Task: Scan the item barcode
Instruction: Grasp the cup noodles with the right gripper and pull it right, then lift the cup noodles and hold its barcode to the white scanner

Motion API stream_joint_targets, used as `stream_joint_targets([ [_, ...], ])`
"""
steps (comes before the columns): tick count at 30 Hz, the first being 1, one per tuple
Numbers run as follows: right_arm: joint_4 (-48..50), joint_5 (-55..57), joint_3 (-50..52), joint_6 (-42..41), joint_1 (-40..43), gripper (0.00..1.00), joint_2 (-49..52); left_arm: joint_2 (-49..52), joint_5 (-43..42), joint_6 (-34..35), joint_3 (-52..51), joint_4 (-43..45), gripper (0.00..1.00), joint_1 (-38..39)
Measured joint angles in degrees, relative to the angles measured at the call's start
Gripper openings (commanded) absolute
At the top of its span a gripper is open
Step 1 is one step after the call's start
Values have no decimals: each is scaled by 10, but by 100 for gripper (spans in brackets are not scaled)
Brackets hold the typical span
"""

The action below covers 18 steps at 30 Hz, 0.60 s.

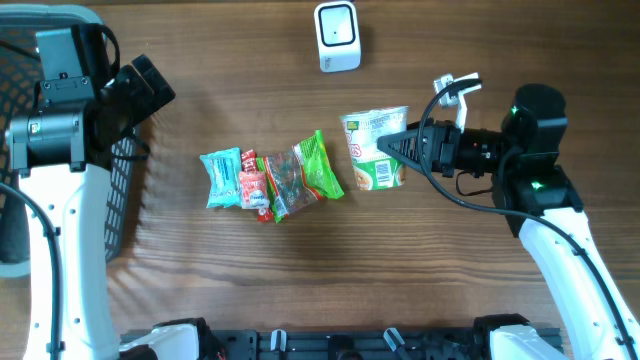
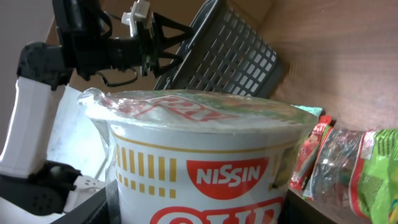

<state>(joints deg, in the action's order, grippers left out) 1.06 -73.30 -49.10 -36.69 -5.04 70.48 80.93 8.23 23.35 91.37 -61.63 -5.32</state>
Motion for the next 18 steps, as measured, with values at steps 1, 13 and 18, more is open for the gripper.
stream_joint_targets([
  [1, -13, 0, 0, -3, 0, 64, 0, 0, 0, 0, 0, 0, 100, 0],
  [13, -125, 86, 0, 139, -49, 55, -3, 0, 0, 0, 0, 0, 100, 0],
  [18, -125, 106, 0, 158, -50, 54, -3, 0, 0, 0, 0, 0, 100, 0],
])
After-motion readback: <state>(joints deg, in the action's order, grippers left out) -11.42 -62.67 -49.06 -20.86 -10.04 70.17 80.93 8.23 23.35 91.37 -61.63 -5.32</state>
